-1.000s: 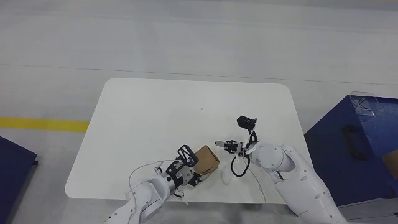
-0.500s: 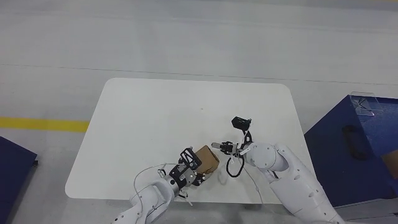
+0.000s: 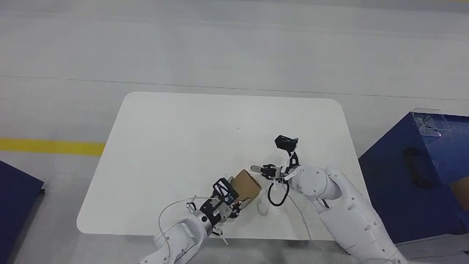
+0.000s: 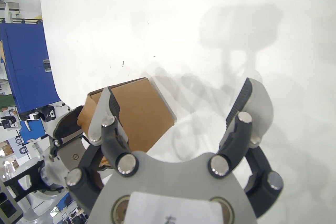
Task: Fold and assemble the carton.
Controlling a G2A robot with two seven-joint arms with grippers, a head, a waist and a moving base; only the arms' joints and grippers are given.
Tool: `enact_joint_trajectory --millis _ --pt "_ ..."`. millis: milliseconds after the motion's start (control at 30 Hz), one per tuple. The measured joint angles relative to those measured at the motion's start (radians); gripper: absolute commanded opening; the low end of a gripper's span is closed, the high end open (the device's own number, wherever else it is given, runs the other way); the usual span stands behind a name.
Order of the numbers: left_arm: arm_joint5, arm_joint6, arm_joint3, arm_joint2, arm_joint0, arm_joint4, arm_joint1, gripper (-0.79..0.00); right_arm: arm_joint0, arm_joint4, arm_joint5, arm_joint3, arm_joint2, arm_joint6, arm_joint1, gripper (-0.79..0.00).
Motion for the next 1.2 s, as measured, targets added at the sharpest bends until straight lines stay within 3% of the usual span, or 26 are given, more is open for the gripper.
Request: enact_joint_trajectory --millis 200,300,400,533,700,767,800,833,933,1033,1100,1200 --pt "-0.073 -0.019 -0.046 -0.048 0.001 -0.206 -0.002 -0.785 -0.047 0.104 -0.053 -0.026 0.140 -0.032 0.018 0.000" --pt "-0.150 -0.078 -0.043 -0.091 -0.016 -0.455 -0.006 -0.785 -0.089 0.186 -0.097 -0.043 0.228 -0.037 0.029 0.000" --pt "-0.213 -0.224 0.006 -0.123 -0.064 -0.779 -0.013 -0.785 -0.134 0.238 -0.138 -0.059 0.295 -0.043 0.037 0.000" --pt "-0.120 -0.495 0.127 -0.128 -0.183 -1.175 -0.025 -0.785 -0.169 0.248 -0.161 -0.066 0.326 -0.031 0.043 0.000" --pt "-0.018 -0.611 0.293 -0.093 -0.304 -1.347 -0.045 -0.776 -0.162 0.241 -0.159 -0.047 0.317 -0.011 0.044 0.000" --pt "0.007 -0.628 0.362 -0.078 -0.346 -1.387 -0.053 -0.422 -0.154 0.240 -0.158 -0.036 0.309 -0.006 0.044 0.000" --pt "0.017 -0.632 0.389 -0.071 -0.361 -1.388 -0.056 -0.120 -0.150 0.239 -0.156 -0.031 0.305 -0.004 0.043 0.000" --pt "0.029 -0.639 0.422 -0.063 -0.378 -1.390 -0.059 0.000 -0.145 0.238 -0.154 -0.025 0.300 -0.001 0.042 0.000" --pt "0.032 -0.627 0.475 -0.065 -0.406 -1.399 -0.062 0.000 -0.134 0.234 -0.154 -0.016 0.284 -0.002 0.040 0.000" --pt "0.011 -0.570 0.460 -0.102 -0.395 -1.369 -0.051 0.000 -0.128 0.231 -0.154 -0.010 0.270 -0.006 0.038 0.000" --pt "-0.008 -0.513 0.405 -0.143 -0.365 -1.336 -0.038 0.000 -0.127 0.231 -0.156 -0.007 0.258 -0.009 0.036 0.000" --pt "-0.050 -0.369 0.237 -0.217 -0.262 -1.247 -0.016 0.000 -0.122 0.222 -0.158 -0.002 0.225 0.011 0.032 0.000"
